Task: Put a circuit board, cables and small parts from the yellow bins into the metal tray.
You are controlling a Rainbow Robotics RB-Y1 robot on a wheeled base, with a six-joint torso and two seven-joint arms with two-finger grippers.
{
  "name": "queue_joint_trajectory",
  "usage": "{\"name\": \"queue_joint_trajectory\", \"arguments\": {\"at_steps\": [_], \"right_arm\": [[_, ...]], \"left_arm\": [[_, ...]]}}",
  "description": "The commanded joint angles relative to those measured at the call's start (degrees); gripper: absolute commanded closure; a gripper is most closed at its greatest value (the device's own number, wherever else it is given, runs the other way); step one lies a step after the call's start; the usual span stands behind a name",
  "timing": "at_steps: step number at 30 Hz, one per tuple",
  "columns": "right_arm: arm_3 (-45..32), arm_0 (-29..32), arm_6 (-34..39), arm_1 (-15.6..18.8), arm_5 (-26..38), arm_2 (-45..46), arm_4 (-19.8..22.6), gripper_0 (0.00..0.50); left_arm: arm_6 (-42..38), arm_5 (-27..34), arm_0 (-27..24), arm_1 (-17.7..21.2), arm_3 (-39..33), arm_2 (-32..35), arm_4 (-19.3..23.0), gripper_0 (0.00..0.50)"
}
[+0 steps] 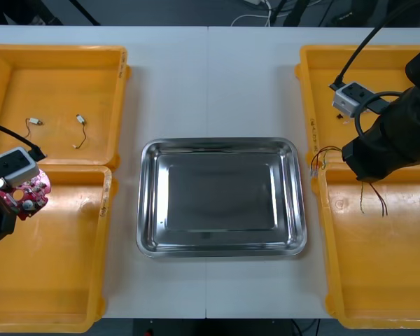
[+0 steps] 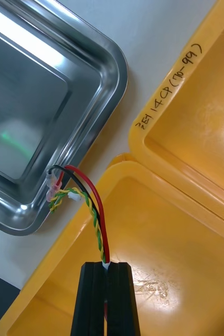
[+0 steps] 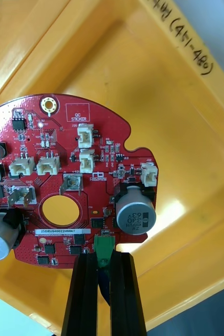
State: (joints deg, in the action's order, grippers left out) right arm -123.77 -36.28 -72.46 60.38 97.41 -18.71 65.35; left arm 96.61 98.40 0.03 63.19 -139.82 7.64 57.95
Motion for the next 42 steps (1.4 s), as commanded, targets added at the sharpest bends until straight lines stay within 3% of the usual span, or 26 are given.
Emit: {"name": "queue_joint_trajectory", "arguments": {"at_steps": [1,11,19,29,42], "right_arm": [[-1.57,-3.88,-0.66,1.49,-0.03,-2.30,-0.49,0.500],[-1.57,-5.02,-0.66,1.32,0.41,-4.50,-1.80,0.500],[-1.57,-5.02,-0.49,0.35,1.20,-4.94,-3.12,0.500],[-1.57,-5.02,-0.40,-0.09,1.82,-5.02,-3.65,0.500],[-1.57,-5.11,-0.23,-0.35,1.82,-5.02,-3.12,0.500]], "left_arm": [[-4.32,4.26,-5.57,-1.84,-3.27,-2.28,-0.65,0.500],[-15.05,11.03,-15.41,-7.03,-5.03,-9.31,-1.97,0.500],[-23.48,11.60,-21.47,-8.96,-5.11,-17.93,-5.57,0.500],[-33.42,11.60,-27.89,-12.30,-5.03,-25.84,-6.71,0.500],[-43.96,11.60,-34.04,-15.82,-3.18,-37.88,-11.90,0.500]]}}
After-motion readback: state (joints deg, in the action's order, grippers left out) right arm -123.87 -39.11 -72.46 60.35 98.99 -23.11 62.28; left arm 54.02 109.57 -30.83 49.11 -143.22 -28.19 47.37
